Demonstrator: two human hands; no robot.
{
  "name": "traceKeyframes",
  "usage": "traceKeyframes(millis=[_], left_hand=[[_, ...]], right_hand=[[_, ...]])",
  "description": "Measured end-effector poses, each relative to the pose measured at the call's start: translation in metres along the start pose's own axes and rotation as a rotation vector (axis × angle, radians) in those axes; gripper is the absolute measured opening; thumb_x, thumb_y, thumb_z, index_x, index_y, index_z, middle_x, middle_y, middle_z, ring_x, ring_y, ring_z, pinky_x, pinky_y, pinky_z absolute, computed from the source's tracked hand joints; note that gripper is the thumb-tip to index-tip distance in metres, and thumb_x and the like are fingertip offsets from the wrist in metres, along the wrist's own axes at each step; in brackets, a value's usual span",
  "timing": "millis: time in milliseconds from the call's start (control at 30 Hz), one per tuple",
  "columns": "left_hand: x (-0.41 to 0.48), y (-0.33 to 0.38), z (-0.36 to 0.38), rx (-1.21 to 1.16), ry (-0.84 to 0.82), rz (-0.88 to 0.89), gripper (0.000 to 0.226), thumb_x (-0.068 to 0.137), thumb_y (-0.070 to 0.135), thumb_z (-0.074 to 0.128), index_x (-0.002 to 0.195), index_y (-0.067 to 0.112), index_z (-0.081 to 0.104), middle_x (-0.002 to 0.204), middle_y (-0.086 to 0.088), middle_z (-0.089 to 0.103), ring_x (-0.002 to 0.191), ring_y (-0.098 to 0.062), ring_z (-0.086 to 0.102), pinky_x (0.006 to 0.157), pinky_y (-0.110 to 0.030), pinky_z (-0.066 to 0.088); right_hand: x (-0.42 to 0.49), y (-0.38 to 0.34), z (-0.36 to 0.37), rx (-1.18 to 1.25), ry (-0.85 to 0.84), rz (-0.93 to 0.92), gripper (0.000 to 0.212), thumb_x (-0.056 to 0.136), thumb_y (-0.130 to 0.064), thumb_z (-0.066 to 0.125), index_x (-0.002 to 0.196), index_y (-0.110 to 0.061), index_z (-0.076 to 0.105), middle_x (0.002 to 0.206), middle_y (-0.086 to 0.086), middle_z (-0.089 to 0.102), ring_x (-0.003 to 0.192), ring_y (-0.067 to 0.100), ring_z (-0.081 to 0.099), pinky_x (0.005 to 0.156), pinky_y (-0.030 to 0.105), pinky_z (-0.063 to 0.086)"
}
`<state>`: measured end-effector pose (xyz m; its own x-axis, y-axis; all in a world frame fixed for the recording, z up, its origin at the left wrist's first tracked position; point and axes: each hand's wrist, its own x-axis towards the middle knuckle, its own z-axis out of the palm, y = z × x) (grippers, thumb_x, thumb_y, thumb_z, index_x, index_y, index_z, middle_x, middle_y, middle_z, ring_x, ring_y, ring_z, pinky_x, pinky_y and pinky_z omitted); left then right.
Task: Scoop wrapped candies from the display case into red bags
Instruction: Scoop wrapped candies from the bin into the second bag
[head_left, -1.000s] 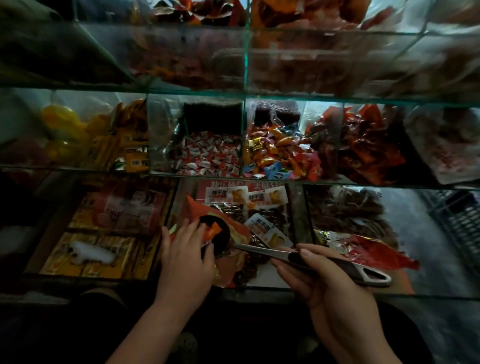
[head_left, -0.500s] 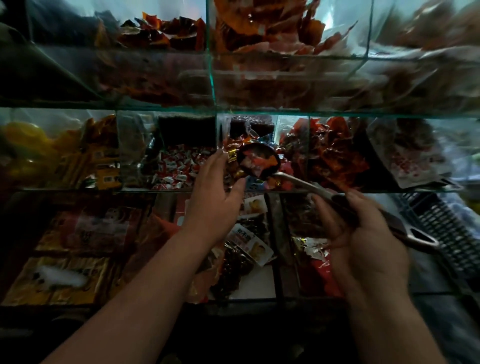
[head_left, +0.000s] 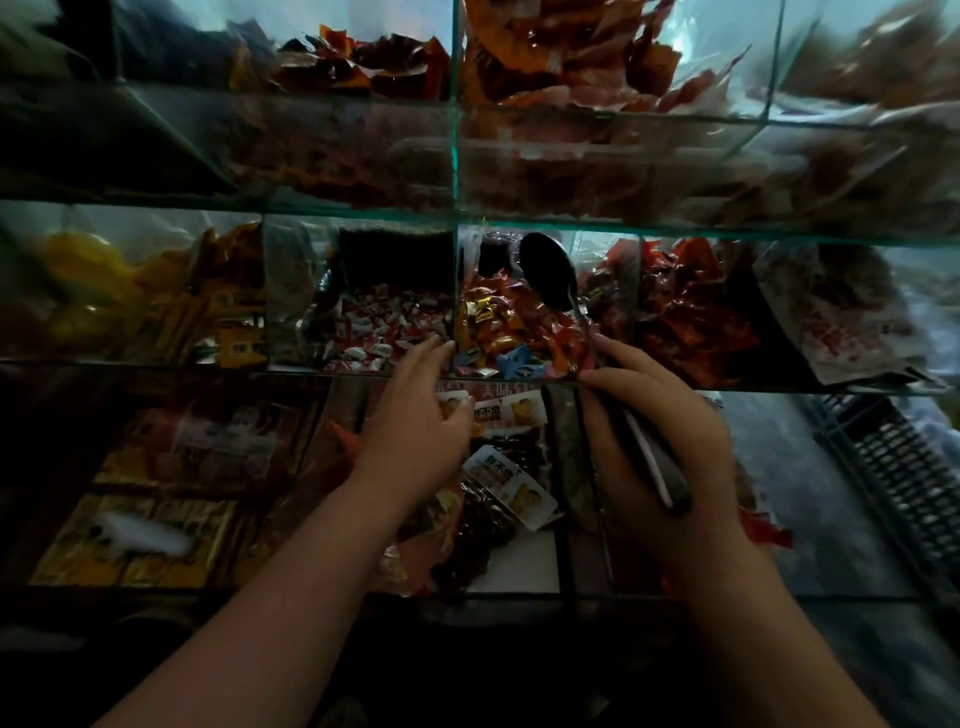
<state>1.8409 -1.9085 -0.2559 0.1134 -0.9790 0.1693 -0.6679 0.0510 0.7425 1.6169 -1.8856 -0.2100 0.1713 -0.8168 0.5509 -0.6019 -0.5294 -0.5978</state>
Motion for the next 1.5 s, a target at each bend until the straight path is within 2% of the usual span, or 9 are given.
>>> traceKeyframes(millis=[100, 233, 300, 400, 533, 733, 933, 1100, 1500], left_hand=[[-0.003, 0.009, 0.002, -0.034, 0.017, 0.019, 0.066, 0.098, 0.031, 0.064, 0.157, 0.031, 0.033, 0.165, 0.010, 0.023, 0.141, 0.003, 0.021, 0.107, -0.017, 0.014], [-0.017, 0.013, -0.005, -0.120, 0.035, 0.012, 0.068, 0.098, 0.031, 0.065, 0.157, 0.030, 0.033, 0.163, 0.008, 0.029, 0.146, -0.009, 0.029, 0.115, -0.029, 0.027], [-0.036, -0.001, -0.014, -0.138, 0.036, -0.032, 0.062, 0.098, 0.031, 0.066, 0.154, 0.029, 0.040, 0.157, 0.008, 0.041, 0.140, -0.010, 0.041, 0.112, -0.035, 0.038], [-0.085, -0.042, -0.032, -0.022, 0.216, -0.026, 0.035, 0.093, 0.019, 0.070, 0.127, 0.024, 0.061, 0.124, 0.012, 0.056, 0.116, -0.012, 0.058, 0.093, -0.028, 0.046], [-0.144, -0.084, -0.043, 0.088, 0.309, -0.087, 0.034, 0.086, 0.019, 0.075, 0.098, 0.042, 0.052, 0.098, 0.020, 0.050, 0.087, 0.001, 0.054, 0.071, -0.021, 0.044], [-0.150, -0.105, -0.019, 0.256, -0.229, -0.132, 0.071, 0.070, 0.073, 0.058, 0.135, 0.044, 0.053, 0.135, 0.037, 0.038, 0.115, 0.003, 0.055, 0.091, -0.024, 0.051], [-0.126, -0.103, -0.011, 0.120, -0.201, -0.027, 0.028, 0.095, 0.026, 0.062, 0.122, 0.027, 0.071, 0.121, 0.006, 0.066, 0.113, -0.017, 0.062, 0.096, -0.035, 0.049], [-0.128, -0.105, -0.019, 0.056, -0.212, 0.180, 0.015, 0.090, 0.020, 0.066, 0.100, 0.020, 0.077, 0.103, 0.005, 0.070, 0.103, -0.013, 0.062, 0.092, -0.030, 0.050], [-0.106, -0.107, -0.032, 0.133, -0.113, 0.133, 0.010, 0.082, 0.015, 0.084, 0.080, 0.020, 0.076, 0.083, 0.017, 0.060, 0.086, -0.004, 0.055, 0.081, -0.020, 0.044]], right_hand=[[0.025, -0.017, -0.014, 0.185, -0.418, 0.503, 0.061, 0.098, 0.002, 0.061, 0.140, -0.034, 0.037, 0.124, -0.022, 0.052, 0.128, -0.001, 0.056, 0.080, -0.005, 0.038], [0.020, -0.021, -0.045, 0.306, -0.807, 0.467, 0.062, 0.102, 0.007, 0.045, 0.152, 0.007, 0.007, 0.160, 0.018, 0.032, 0.149, 0.025, 0.033, 0.101, 0.015, 0.033], [0.031, -0.037, -0.032, 0.334, -0.948, 0.591, 0.086, 0.098, -0.016, 0.059, 0.144, 0.000, -0.012, 0.158, 0.018, 0.028, 0.146, 0.028, 0.033, 0.102, 0.014, 0.033], [0.024, -0.058, -0.024, 0.205, -1.153, 0.633, 0.172, 0.033, -0.084, 0.080, 0.137, 0.004, -0.024, 0.151, 0.000, 0.010, 0.133, 0.017, 0.033, 0.087, -0.002, 0.036], [-0.020, -0.048, 0.003, 0.296, -1.113, 0.542, 0.067, 0.106, -0.005, 0.046, 0.157, 0.001, 0.003, 0.167, 0.013, 0.022, 0.151, 0.021, 0.029, 0.098, 0.010, 0.029], [-0.077, -0.056, 0.063, 0.228, -0.611, 0.122, 0.023, 0.088, -0.021, 0.072, 0.105, -0.036, 0.076, 0.119, -0.023, 0.071, 0.113, -0.007, 0.065, 0.097, 0.013, 0.050], [-0.049, -0.049, 0.121, 0.031, -0.793, 0.052, 0.040, 0.082, -0.015, 0.078, 0.122, -0.023, 0.074, 0.139, -0.005, 0.063, 0.125, 0.016, 0.060, 0.095, 0.009, 0.040], [-0.040, -0.043, 0.134, -0.061, -0.720, 0.033, 0.046, 0.075, -0.027, 0.086, 0.119, -0.022, 0.075, 0.131, 0.000, 0.065, 0.113, 0.025, 0.067, 0.089, 0.037, 0.057], [-0.048, -0.011, 0.138, -0.067, -0.651, 0.159, 0.041, 0.079, -0.018, 0.083, 0.120, -0.022, 0.074, 0.126, -0.002, 0.066, 0.118, 0.019, 0.061, 0.094, 0.021, 0.045]])
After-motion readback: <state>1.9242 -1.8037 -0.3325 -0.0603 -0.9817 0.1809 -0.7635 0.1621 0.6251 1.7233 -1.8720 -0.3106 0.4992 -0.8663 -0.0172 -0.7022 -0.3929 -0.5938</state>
